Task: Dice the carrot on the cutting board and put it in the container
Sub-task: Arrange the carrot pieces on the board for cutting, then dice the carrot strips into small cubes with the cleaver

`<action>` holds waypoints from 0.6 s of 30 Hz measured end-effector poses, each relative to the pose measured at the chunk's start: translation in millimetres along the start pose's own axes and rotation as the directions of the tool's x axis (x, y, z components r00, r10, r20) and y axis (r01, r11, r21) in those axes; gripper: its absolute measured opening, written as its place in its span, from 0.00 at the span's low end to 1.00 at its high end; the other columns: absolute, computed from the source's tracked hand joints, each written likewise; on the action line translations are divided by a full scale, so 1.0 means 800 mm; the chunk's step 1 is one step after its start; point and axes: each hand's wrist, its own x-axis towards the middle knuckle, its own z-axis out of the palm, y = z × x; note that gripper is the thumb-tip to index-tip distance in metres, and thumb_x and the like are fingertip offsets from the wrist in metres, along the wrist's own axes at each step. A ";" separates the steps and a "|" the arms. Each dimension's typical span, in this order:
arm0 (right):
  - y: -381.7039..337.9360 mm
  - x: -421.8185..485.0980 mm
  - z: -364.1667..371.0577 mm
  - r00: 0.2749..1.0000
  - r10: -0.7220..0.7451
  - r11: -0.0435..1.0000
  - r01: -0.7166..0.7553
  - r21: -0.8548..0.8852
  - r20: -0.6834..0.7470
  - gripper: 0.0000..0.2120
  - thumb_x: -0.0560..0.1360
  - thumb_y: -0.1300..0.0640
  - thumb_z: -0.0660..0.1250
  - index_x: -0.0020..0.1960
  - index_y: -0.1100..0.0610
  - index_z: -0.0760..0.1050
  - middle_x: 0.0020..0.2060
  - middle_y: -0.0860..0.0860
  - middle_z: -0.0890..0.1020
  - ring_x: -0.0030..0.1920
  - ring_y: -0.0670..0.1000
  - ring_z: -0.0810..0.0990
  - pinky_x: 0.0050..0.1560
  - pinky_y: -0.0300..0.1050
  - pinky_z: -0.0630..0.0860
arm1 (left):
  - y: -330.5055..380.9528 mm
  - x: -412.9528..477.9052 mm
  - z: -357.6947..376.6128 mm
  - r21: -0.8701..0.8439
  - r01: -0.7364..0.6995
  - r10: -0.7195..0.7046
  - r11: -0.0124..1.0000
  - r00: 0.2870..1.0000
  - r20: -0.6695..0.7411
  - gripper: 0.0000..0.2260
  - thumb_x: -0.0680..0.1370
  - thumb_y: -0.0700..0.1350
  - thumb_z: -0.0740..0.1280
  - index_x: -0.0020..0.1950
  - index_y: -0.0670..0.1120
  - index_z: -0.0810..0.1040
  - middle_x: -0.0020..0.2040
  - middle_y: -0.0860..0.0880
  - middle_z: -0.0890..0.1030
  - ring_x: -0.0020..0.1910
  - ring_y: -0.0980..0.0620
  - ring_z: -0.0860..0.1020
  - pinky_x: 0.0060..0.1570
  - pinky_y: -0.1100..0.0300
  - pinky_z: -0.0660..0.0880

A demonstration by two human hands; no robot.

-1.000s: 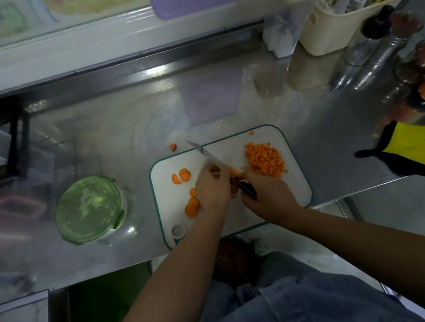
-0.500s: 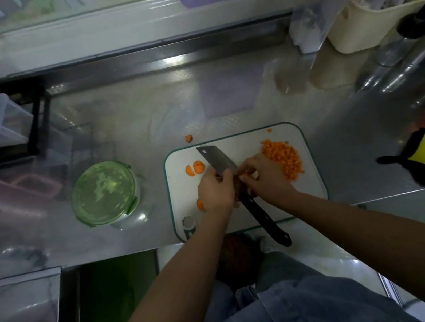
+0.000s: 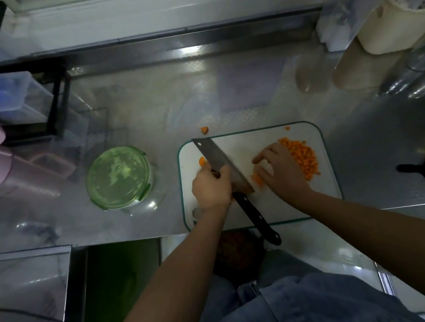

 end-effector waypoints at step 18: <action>-0.006 -0.046 -0.060 0.935 0.349 0.905 -0.355 0.234 0.071 0.10 0.75 0.59 0.64 0.56 0.56 0.72 0.36 0.47 0.74 0.34 0.47 0.73 0.35 0.43 0.67 | 0.033 0.006 0.037 0.156 -0.537 0.444 0.829 0.803 0.398 0.15 0.74 0.43 0.69 0.60 0.46 0.77 0.56 0.46 0.75 0.54 0.48 0.74 0.54 0.57 0.71</action>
